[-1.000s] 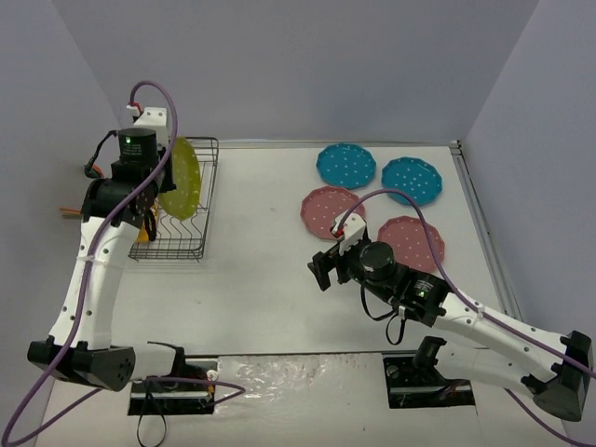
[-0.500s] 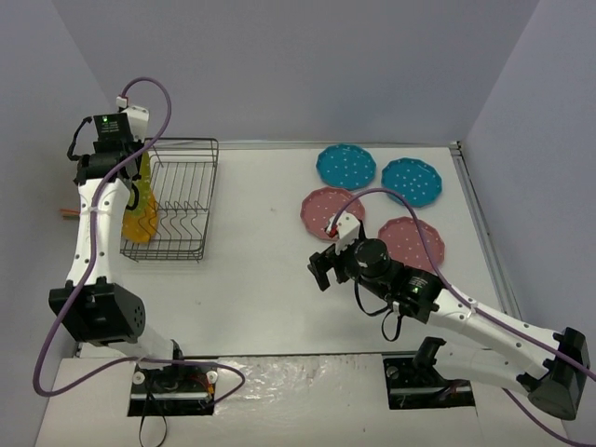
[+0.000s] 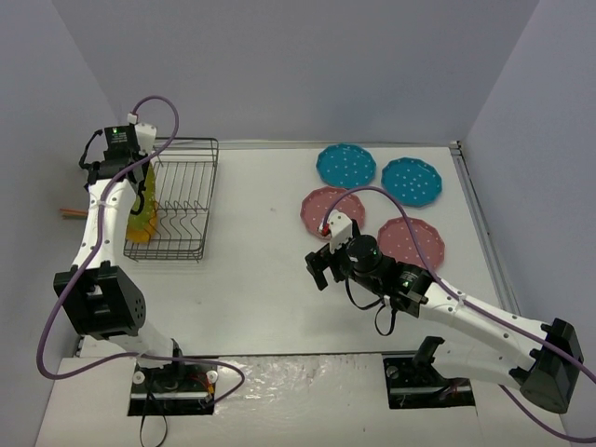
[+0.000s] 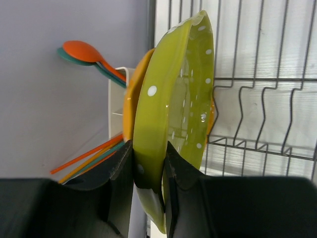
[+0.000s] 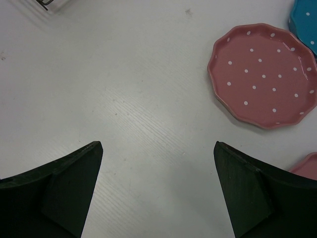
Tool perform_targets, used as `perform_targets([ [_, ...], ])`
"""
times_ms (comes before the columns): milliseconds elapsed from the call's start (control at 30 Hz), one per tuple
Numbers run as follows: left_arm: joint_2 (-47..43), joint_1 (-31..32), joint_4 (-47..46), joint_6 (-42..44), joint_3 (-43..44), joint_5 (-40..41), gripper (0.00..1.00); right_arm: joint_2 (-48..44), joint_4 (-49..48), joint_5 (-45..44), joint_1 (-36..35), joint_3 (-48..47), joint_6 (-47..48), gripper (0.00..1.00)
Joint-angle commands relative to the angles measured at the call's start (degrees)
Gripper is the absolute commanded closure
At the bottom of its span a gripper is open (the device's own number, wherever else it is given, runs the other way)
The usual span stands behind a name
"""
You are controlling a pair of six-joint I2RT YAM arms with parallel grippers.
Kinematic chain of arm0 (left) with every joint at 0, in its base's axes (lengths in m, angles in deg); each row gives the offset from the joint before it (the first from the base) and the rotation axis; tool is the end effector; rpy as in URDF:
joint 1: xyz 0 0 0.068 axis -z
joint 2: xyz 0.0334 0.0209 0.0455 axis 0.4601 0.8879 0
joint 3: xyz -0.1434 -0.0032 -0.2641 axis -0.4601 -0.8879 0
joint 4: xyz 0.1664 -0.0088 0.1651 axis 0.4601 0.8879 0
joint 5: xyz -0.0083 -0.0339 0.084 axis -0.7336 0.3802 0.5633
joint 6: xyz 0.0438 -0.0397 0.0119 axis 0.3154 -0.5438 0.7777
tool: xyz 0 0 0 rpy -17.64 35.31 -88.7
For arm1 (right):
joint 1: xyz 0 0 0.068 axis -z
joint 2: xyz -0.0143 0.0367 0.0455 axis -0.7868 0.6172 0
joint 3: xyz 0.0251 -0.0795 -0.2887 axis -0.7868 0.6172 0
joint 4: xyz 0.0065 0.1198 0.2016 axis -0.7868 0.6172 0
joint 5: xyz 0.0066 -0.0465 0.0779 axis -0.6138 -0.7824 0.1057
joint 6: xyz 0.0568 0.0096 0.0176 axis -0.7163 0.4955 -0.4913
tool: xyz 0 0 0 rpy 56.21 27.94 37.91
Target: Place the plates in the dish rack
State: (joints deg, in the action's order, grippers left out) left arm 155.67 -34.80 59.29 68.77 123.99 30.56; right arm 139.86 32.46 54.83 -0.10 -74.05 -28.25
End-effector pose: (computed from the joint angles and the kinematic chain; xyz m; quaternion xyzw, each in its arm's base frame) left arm 0.3342 0.0518 0.3987 0.0481 0.8838 0.1871 0.4260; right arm 0.1320 0.1618 0.3282 -0.3021 0.7294 0.2472 0.5619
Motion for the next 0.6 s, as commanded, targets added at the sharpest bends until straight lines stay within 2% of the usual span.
perform_targets([
  [0,-4.42,-0.61,-10.04,0.81,-0.63,1.61,1.0,0.07,-3.03,0.43,0.49,-2.77,0.52,0.08],
  [433,-6.27,-2.07,-16.81,-1.8,-10.27,0.35,1.0,1.4,-3.26,-0.21,0.49,-2.22,-0.65,0.09],
  [567,-5.41,-2.58,-17.69,-3.13,-11.35,0.6,0.89,1.94,-3.43,-0.9,0.49,-2.41,-0.74,0.09],
])
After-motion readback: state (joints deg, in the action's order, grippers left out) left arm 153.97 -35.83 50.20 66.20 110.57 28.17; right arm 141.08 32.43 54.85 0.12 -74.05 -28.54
